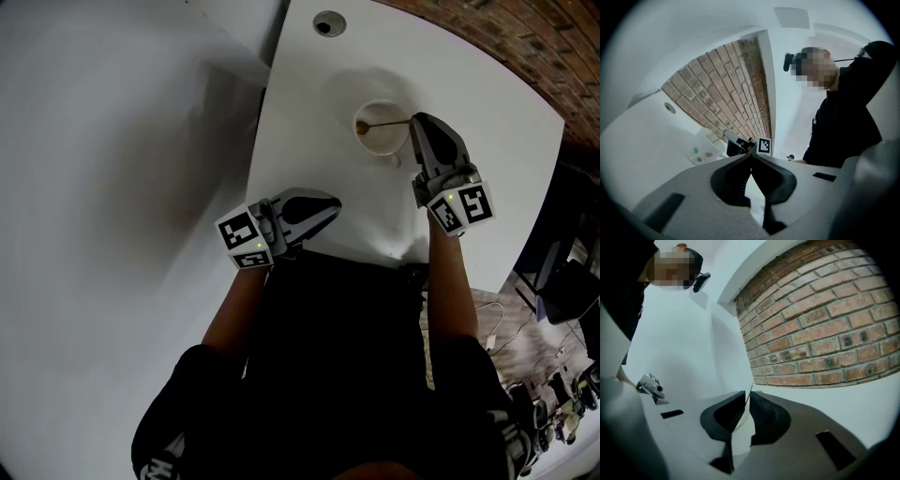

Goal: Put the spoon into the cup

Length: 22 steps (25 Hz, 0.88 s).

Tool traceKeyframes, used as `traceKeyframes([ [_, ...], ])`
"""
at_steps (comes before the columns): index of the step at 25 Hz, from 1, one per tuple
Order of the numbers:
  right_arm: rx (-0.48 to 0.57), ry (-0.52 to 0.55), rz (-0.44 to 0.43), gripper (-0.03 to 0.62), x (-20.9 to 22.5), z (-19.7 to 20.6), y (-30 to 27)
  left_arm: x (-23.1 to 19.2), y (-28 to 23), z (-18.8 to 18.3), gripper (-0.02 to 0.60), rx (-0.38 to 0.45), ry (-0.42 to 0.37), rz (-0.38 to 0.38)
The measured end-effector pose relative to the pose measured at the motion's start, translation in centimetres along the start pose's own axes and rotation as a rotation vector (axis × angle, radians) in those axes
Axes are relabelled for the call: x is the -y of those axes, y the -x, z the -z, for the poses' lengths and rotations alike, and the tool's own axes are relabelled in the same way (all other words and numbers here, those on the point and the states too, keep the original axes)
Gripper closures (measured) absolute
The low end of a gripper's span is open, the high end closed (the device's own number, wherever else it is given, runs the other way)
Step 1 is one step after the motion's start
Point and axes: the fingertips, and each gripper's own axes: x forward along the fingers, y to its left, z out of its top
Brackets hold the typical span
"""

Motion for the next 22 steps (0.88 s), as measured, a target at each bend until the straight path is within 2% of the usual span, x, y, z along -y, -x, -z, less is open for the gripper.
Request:
traceKeyframes([
  [7,0.001,-0.03,0.029,0.553,0.9,0.8,0.6,0.2,0.2,-0.2,0.566,0.002,-0.022,-0.001],
  [12,0.0,-0.048,0.015,0.553,0.7,1.0,0.6,0.8,0.7,-0.5,0.566,0.003,-0.033,-0.009],
  [15,-0.005,-0.058,-0.01,0.479,0.2,1.1,0.5,1.2,0.7,-0.8,0.566,0.008,-0.049,-0.006],
  [18,0.007,-0.05,-0.004,0.467,-0.3,0.4,1.5,2.3,0.8,-1.2,0.566,0.009,-0.061,0.002],
  [22,0.073,0.025,0.017,0.464,-0.4,-3.1,2.7,2.8,0.7,-2.8,0.566,0.019,-0.122,0.029],
])
